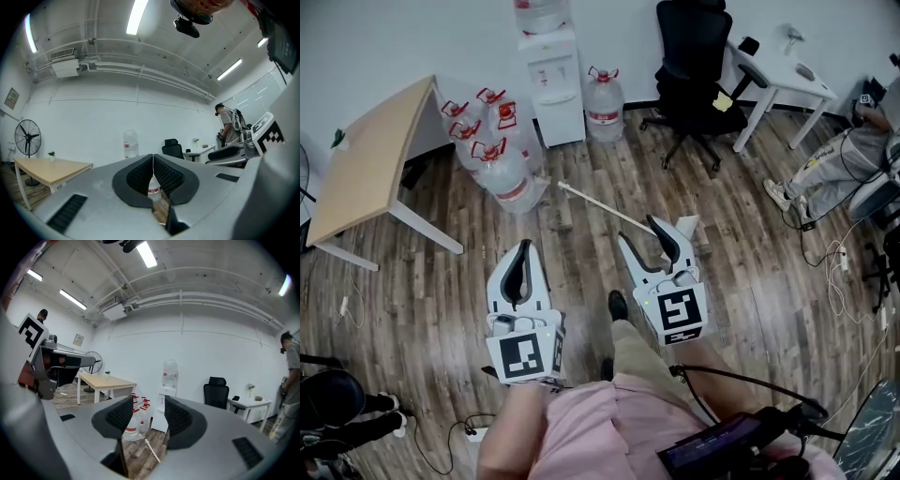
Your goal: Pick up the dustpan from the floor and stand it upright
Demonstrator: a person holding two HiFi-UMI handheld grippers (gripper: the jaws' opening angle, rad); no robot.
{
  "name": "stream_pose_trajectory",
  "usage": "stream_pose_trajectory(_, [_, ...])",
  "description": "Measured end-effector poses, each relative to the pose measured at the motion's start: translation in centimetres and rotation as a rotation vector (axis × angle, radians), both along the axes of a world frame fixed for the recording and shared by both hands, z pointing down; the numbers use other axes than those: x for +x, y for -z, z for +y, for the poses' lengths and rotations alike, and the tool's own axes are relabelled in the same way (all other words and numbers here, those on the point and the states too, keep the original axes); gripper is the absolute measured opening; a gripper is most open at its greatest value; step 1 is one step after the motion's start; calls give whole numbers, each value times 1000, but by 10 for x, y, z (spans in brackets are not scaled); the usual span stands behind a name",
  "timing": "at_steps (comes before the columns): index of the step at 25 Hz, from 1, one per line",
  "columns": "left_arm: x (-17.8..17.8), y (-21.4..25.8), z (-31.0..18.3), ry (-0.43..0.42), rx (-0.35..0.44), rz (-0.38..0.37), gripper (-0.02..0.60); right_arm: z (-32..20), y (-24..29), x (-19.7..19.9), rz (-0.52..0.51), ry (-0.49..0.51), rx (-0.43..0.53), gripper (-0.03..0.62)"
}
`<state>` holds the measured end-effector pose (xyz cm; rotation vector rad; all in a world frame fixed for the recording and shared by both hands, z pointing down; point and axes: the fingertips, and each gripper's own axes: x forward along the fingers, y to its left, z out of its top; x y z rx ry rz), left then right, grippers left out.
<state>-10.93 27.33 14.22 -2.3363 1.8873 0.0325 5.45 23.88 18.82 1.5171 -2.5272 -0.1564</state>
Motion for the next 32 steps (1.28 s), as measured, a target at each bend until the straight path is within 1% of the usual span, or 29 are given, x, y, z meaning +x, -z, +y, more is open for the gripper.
stream_pose_trajectory(6, [0,-22,-63,-3,-49,-11,14,-65,-21,-1,-4,1,-38,210])
stream_pose_trajectory(11, [6,-36,-123,12,-101,-27,14,-128,-36,3,-14,20,-80,207])
stream_pose_trajectory(15, [9,-39,-170,35,-126,-40,14,-181,-42,2,-26,46,-101,204])
stream_pose_trajectory(19, [6,-36,-217,58,-122,-46,14,-234,-40,-6,-31,73,-99,199])
stream_pose_trajectory(23, [1,-25,-254,94,-91,-46,14,-277,-30,-15,-29,116,-73,195])
stream_pose_trajectory(27, [-2,-7,-281,129,-54,-42,14,-312,-15,-20,-20,155,-35,192])
stream_pose_trajectory(32, [-18,-3,-301,181,-48,-35,14,-347,-4,-32,-18,186,-13,189])
